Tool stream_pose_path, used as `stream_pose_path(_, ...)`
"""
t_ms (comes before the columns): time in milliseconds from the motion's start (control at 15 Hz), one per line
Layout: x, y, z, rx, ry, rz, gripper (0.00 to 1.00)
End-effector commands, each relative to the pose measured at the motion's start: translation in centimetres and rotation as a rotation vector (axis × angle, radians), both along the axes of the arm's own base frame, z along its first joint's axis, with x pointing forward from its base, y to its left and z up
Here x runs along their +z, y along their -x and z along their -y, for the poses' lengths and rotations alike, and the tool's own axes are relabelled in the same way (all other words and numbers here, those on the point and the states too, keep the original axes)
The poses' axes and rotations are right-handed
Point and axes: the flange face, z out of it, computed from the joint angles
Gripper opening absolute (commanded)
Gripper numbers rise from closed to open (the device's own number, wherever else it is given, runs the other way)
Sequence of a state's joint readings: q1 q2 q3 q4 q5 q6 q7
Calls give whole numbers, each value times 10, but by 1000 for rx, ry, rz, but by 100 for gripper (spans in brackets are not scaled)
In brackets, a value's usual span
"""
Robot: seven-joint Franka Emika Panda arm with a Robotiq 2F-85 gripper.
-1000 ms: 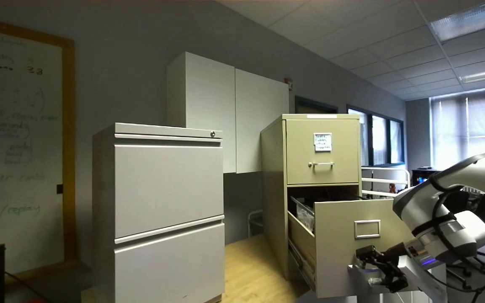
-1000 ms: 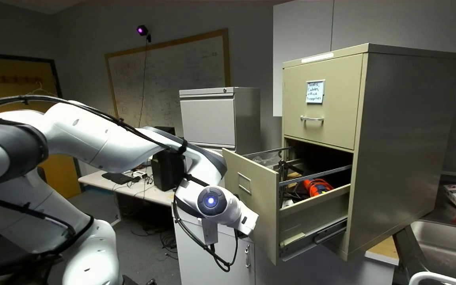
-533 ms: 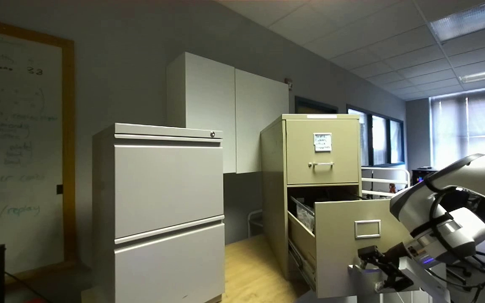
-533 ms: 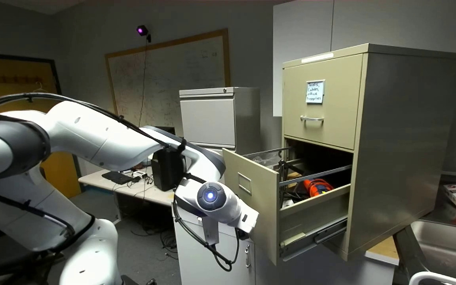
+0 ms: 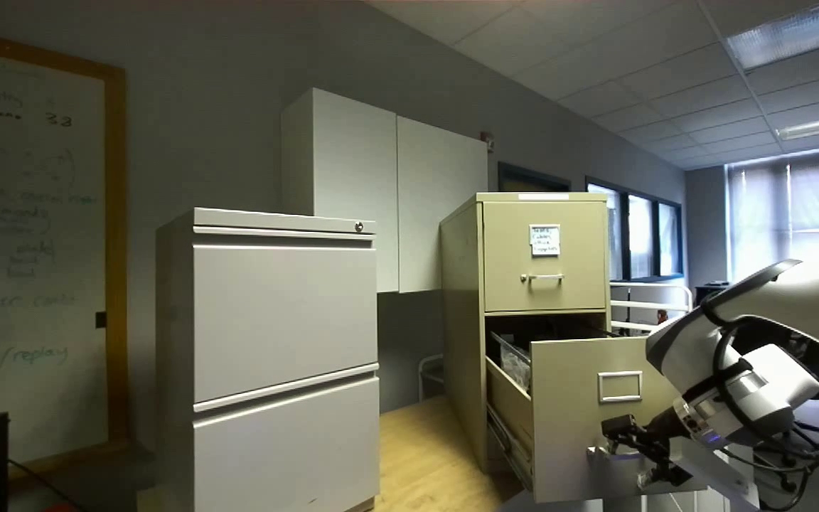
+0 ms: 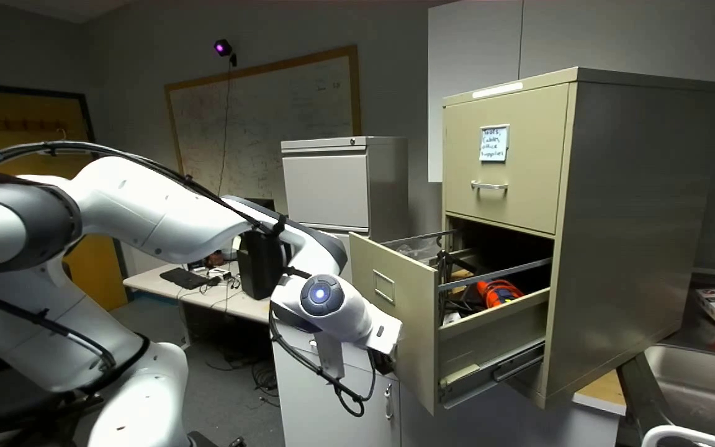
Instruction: Open the bottom drawer of the file cabinet on the right
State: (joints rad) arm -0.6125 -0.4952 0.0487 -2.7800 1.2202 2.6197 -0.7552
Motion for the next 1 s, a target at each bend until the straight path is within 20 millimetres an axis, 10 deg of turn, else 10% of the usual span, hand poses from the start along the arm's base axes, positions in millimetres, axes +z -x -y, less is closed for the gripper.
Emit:
stream_pose_path(0,14,-10,-21,33,88,43,100)
stream_pose_path(600,23,-8,-62,-136,252,90,100)
stream_pose_path(933,24,-7,-123,-162,315,105,100)
